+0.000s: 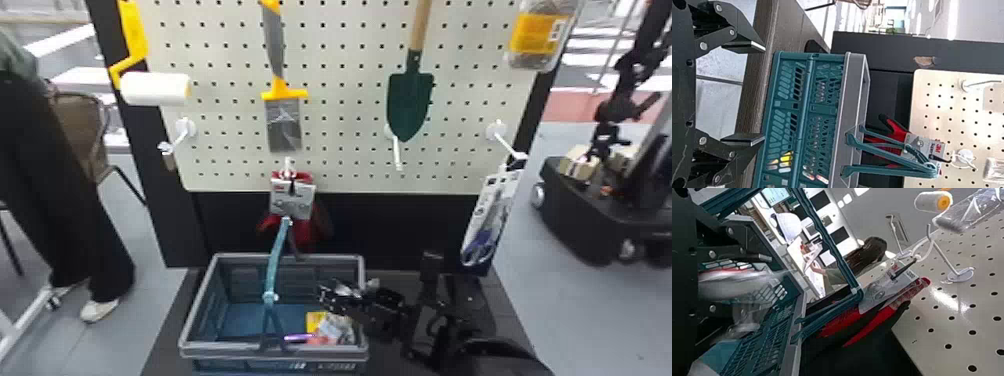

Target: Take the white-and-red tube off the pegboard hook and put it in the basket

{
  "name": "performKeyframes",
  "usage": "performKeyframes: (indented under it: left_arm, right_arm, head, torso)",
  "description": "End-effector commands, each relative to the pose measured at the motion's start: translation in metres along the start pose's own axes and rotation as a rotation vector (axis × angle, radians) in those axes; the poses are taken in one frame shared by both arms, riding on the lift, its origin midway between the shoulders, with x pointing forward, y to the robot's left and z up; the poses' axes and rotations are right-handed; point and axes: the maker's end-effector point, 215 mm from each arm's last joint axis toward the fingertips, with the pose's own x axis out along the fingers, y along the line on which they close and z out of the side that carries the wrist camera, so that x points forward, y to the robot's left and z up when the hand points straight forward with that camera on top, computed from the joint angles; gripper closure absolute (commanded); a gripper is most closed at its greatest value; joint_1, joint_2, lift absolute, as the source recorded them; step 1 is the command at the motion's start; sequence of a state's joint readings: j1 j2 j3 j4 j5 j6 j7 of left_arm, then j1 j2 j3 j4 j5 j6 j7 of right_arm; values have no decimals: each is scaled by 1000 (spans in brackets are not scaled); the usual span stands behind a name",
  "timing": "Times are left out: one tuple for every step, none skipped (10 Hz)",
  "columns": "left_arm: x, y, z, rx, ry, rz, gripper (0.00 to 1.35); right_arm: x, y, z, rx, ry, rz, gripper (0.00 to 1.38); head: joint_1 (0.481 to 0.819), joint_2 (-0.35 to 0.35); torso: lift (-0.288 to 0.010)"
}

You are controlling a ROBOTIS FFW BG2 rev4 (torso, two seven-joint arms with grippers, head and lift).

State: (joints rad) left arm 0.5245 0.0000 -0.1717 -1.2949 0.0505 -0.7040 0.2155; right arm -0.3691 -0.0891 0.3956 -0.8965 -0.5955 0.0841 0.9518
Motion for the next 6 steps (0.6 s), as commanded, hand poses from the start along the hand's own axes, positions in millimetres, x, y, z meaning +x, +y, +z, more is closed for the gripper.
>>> performKeyframes:
  left_arm:
    - [0,0,0,0,0,-1,473]
    - [1,-1,1,0,-2,-4,473]
    - [1,-1,1,-1,-2,-3,473]
    - [0,0,0,-2,-1,-2,473]
    - [0,0,0,-1,-1,-3,473]
    - [0,-1,0,-1,-1,-4,473]
  right_arm:
    - [-1,-1,-1,2,-1,-4,55]
    - [-2,-2,-1,0,-3,-5,159]
    - [-2,-2,0,-1,-3,-5,219]
    - [-2,-1,-1,-1,-4,-4,243]
    - [-2,-1,-1,-2,-5,-4,245]
    - [-2,-1,-1,-2,-5,-4,245]
  head:
    - [549,0]
    - [549,0]
    - [549,0]
    - [549,0]
    - [549,0]
    - [549,0]
  torso:
    - [-100]
    - [-100]
    - [-100]
    - [-100]
    - [-100]
    - [-100]
